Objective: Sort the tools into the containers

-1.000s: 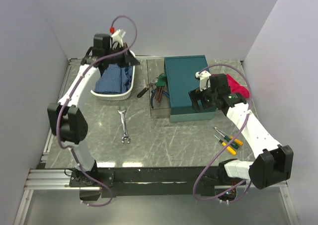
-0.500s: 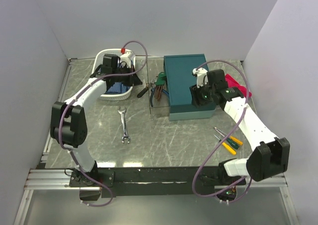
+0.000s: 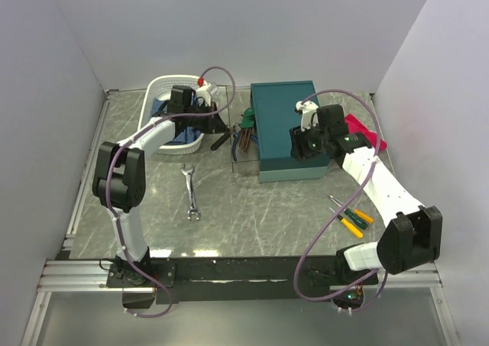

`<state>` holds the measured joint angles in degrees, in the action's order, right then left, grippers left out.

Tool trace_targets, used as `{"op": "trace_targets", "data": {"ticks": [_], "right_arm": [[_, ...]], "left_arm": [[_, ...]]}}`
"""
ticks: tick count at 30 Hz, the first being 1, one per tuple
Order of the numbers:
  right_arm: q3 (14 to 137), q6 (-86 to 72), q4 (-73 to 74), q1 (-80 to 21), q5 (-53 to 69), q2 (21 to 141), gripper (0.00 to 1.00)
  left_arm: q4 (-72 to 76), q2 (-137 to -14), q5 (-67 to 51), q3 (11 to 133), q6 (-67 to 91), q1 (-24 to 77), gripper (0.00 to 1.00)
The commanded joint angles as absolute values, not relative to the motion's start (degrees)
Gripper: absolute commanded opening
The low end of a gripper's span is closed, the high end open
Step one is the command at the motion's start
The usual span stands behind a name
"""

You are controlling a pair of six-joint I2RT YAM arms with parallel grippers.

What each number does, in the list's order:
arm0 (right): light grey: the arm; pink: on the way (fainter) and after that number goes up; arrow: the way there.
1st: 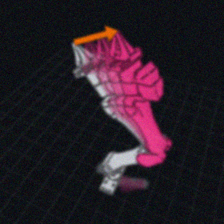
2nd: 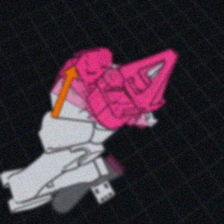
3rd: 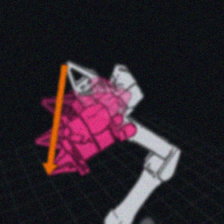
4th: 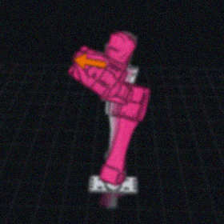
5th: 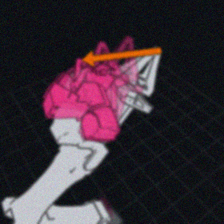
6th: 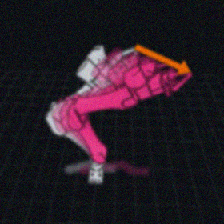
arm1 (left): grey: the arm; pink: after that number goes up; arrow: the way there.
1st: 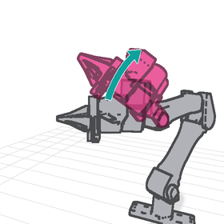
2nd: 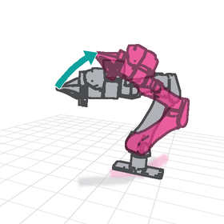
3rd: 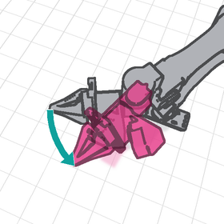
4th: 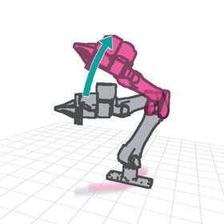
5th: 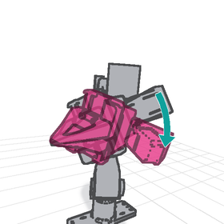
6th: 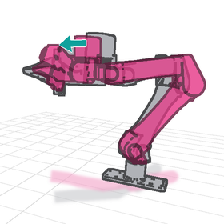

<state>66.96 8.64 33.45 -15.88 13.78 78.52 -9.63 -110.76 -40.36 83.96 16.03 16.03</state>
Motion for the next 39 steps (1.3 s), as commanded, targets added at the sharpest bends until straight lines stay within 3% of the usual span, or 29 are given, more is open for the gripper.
{"op": "trace_targets", "data": {"ticks": [1, 20, 32, 34, 35, 39], "right_arm": [[61.5, 9.6, 32.6, -15.6, 10.7, 79.9, 0.56], [59.9, 11.8, 33.5, -15.6, 9.9, 78.7, 0.61], [60.0, 12.0, 34.2, -15.7, 9.3, 78.3, 0.61], [60.4, 12.2, 34.3, -15.6, 9.4, 78.5, 0.62], [60.6, 12.3, 34.4, -15.6, 9.4, 78.7, 0.62], [60.8, 12.9, 34.1, -15.7, 8.5, 78.7, 0.66]], "left_arm": [[-2.3, -111.3, -45.4, 87.4, 18.5, 18.2, 0.01], [6.0, -122.1, -48.0, 95.2, 28.4, 24.8, 0.01], [4.7, -121.6, -48.3, 93.5, 24.4, 25.9, 0.01], [2.2, -120.2, -48.9, 93.9, 21.8, 25.6, 0.06], [-2.6, -119.5, -49.5, 94.0, 20.9, 25.1, 0.22], [-6.9, -111.0, -53.1, 88.5, 17.9, 21.9, 0.44]]}}
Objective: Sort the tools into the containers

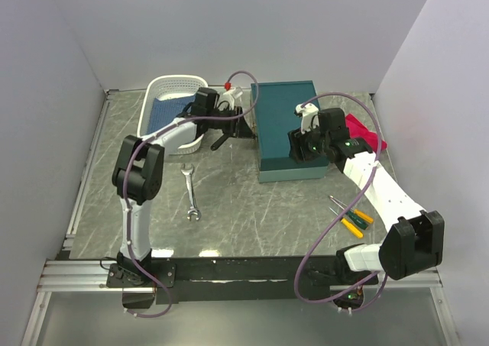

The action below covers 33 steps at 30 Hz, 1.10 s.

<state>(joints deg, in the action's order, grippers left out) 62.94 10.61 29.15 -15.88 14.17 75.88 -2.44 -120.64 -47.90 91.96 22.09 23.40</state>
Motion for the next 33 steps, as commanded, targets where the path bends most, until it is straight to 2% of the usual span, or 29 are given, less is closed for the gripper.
{"op": "trace_targets", "data": {"ticks": [1, 2, 7, 10, 13, 21, 33], "right_arm": [[60.7, 12.9, 34.0, -15.6, 8.4, 78.7, 0.68], [60.6, 12.8, 33.9, -15.6, 8.3, 78.7, 0.69], [61.0, 12.7, 34.2, -15.6, 8.2, 79.5, 0.72], [62.0, 12.9, 34.5, -15.7, 8.2, 80.3, 0.72], [63.1, 13.0, 35.2, -15.8, 7.8, 81.3, 0.73], [64.5, 13.9, 35.4, -16.1, 7.1, 82.3, 0.74], [63.9, 13.7, 35.1, -16.2, 7.8, 83.0, 0.74]], "left_arm": [[-6.9, -109.4, -53.5, 85.5, 17.6, 20.7, 0.47], [-6.8, -107.2, -54.0, 84.1, 17.8, 20.2, 0.52], [0.3, -106.2, -51.2, 77.6, 27.3, 18.0, 0.55], [10.7, -109.9, -52.2, 75.9, 37.2, 16.6, 0.56], [13.6, -116.1, -52.4, 78.6, 42.1, 16.3, 0.63], [11.3, -126.9, -49.1, 88.0, 41.7, 16.3, 0.66], [17.0, -132.4, -48.7, 88.9, 48.7, 17.6, 0.65]]}}
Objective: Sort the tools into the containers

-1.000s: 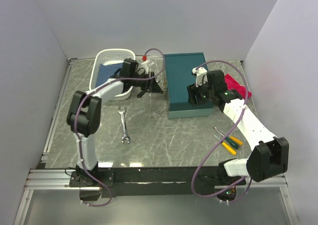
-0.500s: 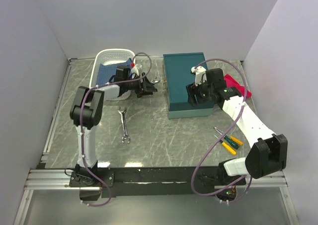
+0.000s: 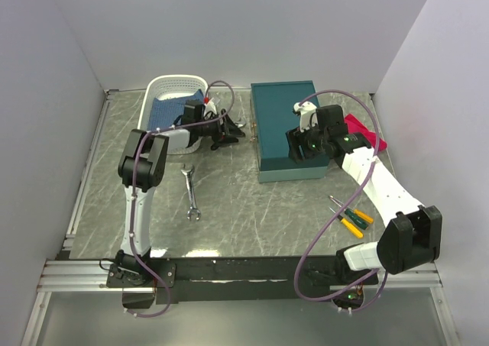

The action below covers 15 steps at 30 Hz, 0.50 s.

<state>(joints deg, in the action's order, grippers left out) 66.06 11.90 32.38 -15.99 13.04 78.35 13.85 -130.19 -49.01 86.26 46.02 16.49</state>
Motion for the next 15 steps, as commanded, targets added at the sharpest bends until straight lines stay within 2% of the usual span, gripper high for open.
{"op": "trace_targets", "data": {"ticks": [1, 15], "right_arm": [[64.1, 13.7, 35.1, -16.1, 7.8, 83.0, 0.74], [62.0, 13.6, 34.7, -16.1, 7.5, 80.9, 0.75]], "left_arm": [[17.3, -132.8, -48.7, 89.2, 49.3, 17.6, 0.65], [17.8, -136.3, -47.7, 92.5, 50.7, 21.0, 0.62]]}}
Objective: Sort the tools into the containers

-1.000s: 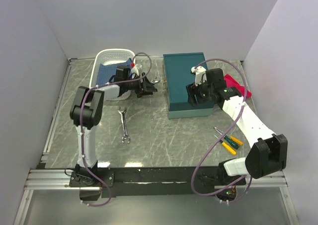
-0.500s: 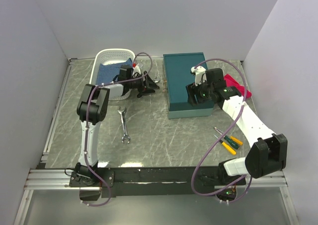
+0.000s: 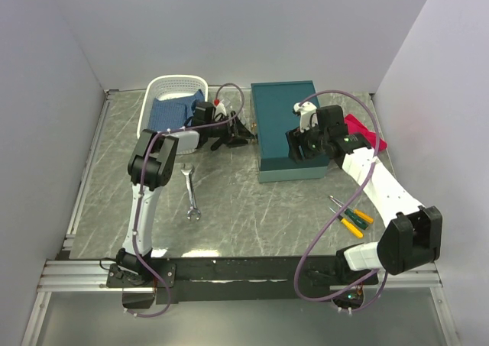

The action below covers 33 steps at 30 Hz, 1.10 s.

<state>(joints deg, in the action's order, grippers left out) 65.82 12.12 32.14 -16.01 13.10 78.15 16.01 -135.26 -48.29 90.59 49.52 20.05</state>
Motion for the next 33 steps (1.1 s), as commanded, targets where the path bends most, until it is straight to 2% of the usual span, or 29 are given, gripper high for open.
{"op": "trace_targets", "data": {"ticks": [1, 3, 6, 7, 12, 13, 17, 33], "right_arm": [[61.8, 13.6, 34.8, -16.1, 7.3, 80.9, 0.75], [61.6, 13.5, 34.7, -16.1, 7.3, 80.8, 0.75], [61.5, 13.5, 34.5, -16.1, 7.3, 80.4, 0.75], [61.5, 13.6, 34.5, -16.1, 7.1, 80.3, 0.75], [60.6, 13.6, 34.2, -16.2, 7.2, 79.8, 0.75], [60.6, 13.4, 34.0, -16.1, 7.3, 79.7, 0.75], [61.1, 13.6, 33.6, -16.1, 7.3, 79.7, 0.75], [61.5, 13.7, 32.1, -16.1, 8.0, 79.5, 0.75]], "left_arm": [[17.6, -136.5, -47.6, 92.7, 50.7, 21.1, 0.62], [18.0, -137.2, -47.3, 92.9, 51.2, 21.4, 0.60], [18.7, -137.1, -46.7, 92.2, 51.9, 21.4, 0.52], [19.1, -136.8, -46.8, 91.9, 52.0, 21.4, 0.45], [20.7, -135.3, -47.0, 89.6, 52.6, 21.3, 0.28], [18.3, -134.8, -45.8, 89.5, 52.0, 21.2, 0.18], [9.2, -131.6, -40.3, 90.7, 47.9, 21.1, 0.02], [-12.2, -118.9, -23.9, 90.4, 30.0, 19.5, 0.01]]}}
